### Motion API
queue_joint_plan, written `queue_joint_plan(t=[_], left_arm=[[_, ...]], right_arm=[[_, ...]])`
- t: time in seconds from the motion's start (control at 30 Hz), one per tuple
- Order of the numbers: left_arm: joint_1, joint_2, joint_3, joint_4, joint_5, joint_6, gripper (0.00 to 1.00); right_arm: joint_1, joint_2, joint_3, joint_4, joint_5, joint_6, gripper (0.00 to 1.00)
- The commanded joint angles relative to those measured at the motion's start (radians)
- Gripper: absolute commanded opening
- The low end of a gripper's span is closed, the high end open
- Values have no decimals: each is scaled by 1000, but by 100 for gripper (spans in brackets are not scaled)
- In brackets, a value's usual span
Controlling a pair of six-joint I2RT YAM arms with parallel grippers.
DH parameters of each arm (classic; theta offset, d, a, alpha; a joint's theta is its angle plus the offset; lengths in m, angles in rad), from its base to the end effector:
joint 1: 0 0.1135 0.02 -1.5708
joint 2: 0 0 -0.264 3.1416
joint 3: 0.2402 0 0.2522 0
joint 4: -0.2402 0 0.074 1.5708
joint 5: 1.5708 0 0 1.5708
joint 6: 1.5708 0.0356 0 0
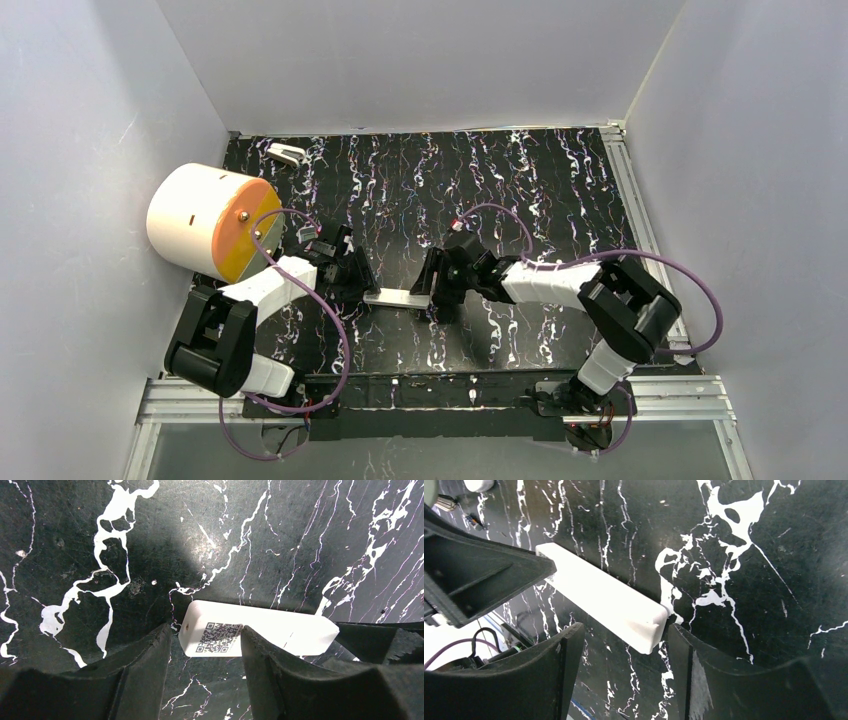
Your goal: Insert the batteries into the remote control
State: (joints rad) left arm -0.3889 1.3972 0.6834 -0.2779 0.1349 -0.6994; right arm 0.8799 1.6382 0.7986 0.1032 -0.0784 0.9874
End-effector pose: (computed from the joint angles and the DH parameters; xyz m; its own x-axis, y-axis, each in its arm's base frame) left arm 0.2375 -0.1025 0.1670 -0.8784 -0.3295 -0.3463 -0.1589 0.8846 -0.4384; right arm 0.2063 0.2539 0.1611 -0.9078 0.2078 -0.3642 -0.0864 0.7573 0.6473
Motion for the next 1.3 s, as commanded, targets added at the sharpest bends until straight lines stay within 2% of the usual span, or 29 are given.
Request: queue_joint_plan(t=[0.0, 0.2, 0.33, 0.5, 0.63, 0.73, 1.07, 1.27], left_arm=[[2, -16, -3, -66, -33, 4, 52], [1, -10, -4, -56, -17, -2, 51], [1, -9, -4, -54, -15, 4, 48], [2, -5, -8, -55, -15, 6, 48], [2, -5, -8, -51, -14, 6, 48], [2, -5, -10, -47, -12, 6, 48], [2, -3, -13, -43, -9, 8, 48], [2, -3, -13, -44, -8, 6, 47]], right_arm=[[5, -69, 54, -47, 40, -39, 72], [8, -99, 59, -162, 125, -61, 70], [21, -96, 58, -171, 124, -67, 58], [45, -61, 73, -165, 120, -65, 52], [48, -38, 95, -163, 136, -49, 41], [51, -24, 118, -186, 157, -52, 38], [65, -7, 142, -237, 169, -64, 33], [85, -3, 157, -278, 201, -76, 34]])
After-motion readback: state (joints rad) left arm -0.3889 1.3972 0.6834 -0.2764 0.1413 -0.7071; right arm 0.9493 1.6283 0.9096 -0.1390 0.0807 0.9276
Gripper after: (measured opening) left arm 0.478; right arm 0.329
